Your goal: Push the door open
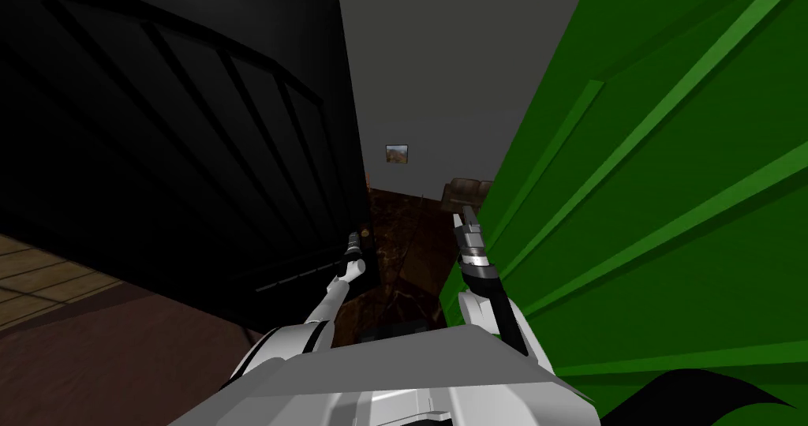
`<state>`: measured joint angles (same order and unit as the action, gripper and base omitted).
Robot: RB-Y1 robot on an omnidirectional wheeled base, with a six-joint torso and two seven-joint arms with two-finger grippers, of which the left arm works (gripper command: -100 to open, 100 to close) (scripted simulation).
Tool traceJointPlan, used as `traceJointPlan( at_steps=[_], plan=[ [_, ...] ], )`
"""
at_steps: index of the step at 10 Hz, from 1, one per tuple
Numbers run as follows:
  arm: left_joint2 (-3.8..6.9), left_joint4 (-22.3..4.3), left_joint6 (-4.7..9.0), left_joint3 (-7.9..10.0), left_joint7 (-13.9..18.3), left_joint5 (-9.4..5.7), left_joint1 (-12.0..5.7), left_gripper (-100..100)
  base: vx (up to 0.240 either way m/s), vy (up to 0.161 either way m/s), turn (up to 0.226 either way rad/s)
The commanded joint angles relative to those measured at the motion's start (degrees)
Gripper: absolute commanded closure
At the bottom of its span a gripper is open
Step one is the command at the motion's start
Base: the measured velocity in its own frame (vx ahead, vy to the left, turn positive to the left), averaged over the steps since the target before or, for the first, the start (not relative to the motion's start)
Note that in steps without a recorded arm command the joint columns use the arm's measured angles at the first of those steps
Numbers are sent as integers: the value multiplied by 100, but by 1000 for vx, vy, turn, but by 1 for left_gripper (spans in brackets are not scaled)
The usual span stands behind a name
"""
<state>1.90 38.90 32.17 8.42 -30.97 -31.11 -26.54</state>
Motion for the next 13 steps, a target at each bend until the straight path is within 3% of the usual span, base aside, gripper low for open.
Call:
traceJointPlan(
  at_steps=[1,5,8,11,12,13],
  plan=[
    [35,-123,151,-4,-168,-219,-79,-100,-131,33,-96],
    [44,-352,411,-9,-437,-601,-233,-100,-118,19,-87],
    [-7,-536,620,-13,-653,-909,-357,-100,-87,18,-93],
    [-107,-713,821,-17,-859,-1203,-476,-100,-100,-6,-88],
    [-192,-819,941,-19,-984,-1380,-548,-100,-123,-24,-140],
    [-238,-867,996,-20,-1040,-1460,-580,-100,-128,-18,-113]
  ],
)
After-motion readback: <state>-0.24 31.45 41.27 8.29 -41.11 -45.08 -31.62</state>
